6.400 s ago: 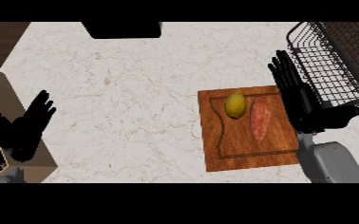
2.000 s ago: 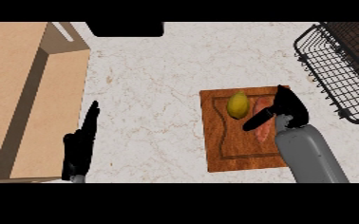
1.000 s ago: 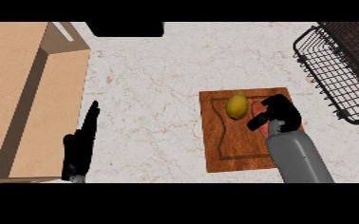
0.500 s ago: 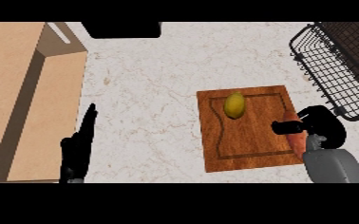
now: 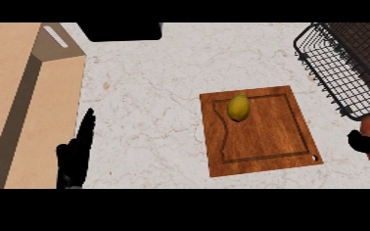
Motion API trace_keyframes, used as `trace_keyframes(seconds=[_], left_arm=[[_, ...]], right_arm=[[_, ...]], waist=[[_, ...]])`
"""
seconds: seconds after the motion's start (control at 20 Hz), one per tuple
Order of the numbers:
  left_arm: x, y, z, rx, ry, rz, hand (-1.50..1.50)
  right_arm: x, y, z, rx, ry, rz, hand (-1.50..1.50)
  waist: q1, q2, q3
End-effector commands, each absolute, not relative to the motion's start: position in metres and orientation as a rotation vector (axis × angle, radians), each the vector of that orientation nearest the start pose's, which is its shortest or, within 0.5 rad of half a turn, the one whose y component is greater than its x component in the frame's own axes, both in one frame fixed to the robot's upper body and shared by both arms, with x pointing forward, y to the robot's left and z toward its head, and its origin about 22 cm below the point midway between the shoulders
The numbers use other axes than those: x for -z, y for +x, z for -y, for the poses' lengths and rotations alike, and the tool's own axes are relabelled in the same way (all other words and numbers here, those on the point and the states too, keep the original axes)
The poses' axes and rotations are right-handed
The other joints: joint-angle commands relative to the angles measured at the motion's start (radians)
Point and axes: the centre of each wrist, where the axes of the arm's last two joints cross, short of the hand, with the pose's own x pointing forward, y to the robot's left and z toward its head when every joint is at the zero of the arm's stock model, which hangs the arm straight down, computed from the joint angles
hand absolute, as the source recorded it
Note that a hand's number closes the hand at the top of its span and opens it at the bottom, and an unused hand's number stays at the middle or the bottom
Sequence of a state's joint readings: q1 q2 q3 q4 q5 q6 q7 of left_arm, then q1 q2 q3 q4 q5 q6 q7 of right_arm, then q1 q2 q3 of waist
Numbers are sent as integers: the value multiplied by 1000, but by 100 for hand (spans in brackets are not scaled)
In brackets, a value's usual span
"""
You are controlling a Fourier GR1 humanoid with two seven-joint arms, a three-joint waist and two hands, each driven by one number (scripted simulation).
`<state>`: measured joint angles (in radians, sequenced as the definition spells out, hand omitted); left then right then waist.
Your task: Pick the sweet potato from the cutting board and place it in the tiered basket
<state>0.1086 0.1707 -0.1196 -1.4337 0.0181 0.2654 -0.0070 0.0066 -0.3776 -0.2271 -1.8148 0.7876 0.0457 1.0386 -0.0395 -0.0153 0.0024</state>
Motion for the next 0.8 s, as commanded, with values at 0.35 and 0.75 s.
trace_keyframes(seconds=[0.35,0.75], left_arm=[[59,209,-246,-2,271,1285,0],[52,214,-241,26,253,1298,0]], right_arm=[[-241,159,306,164,-1597,863,150],[-299,178,317,163,-1641,829,150]], waist=[[22,11,-6],[48,15,-6]])
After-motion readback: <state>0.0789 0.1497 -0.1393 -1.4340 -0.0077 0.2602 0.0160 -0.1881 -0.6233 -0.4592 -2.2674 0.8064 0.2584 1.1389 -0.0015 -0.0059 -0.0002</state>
